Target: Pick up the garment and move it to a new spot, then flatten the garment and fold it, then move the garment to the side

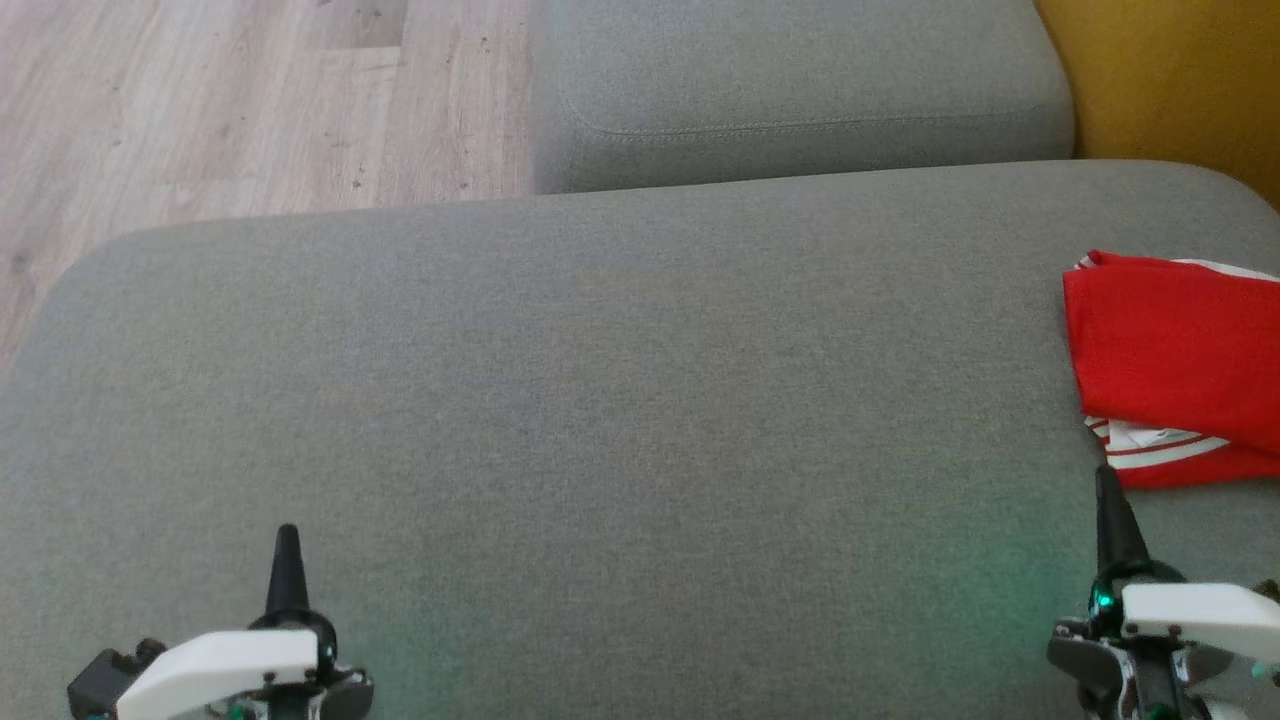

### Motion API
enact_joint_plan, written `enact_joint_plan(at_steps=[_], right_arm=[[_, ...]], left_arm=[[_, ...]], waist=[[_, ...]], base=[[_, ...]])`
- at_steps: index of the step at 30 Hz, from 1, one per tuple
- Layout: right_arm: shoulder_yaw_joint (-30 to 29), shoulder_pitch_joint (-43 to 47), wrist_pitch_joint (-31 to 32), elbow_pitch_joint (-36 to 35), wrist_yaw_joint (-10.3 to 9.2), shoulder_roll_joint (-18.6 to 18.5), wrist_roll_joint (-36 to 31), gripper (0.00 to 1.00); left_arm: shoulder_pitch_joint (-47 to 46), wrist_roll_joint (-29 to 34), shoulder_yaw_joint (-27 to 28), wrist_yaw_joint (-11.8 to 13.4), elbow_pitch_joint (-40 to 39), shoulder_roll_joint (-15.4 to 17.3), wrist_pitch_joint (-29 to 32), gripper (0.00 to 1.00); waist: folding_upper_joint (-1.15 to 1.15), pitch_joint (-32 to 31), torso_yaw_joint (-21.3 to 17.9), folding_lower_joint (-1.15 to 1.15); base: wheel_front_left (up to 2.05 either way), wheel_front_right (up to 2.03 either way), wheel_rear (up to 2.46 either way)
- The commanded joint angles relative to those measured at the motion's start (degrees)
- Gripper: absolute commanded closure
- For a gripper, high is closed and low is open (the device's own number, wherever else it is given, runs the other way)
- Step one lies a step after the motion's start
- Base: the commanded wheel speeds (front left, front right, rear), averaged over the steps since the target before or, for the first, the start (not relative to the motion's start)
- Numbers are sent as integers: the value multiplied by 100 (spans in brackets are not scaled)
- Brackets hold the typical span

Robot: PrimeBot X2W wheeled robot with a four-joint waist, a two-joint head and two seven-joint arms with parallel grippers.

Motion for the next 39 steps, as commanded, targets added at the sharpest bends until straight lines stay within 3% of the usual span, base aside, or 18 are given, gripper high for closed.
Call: enact_joint_plan(at_steps=[1,21,39], right_arm=[[71,-379,45,-185,-4,-134,159,100],[-84,-773,419,-118,-4,-133,1551,100],[-116,-775,444,-116,-4,-111,1524,100]], left_arm=[[-372,-155,250,-56,-154,59,41,100],[-682,-1624,736,-337,-55,42,423,100],[-686,-1587,781,-337,-52,10,459,100]], waist=[[0,7,-6,0],[0,132,-119,0],[0,131,-119,0]], base=[[0,0,0],[0,0,0],[0,0,0]])
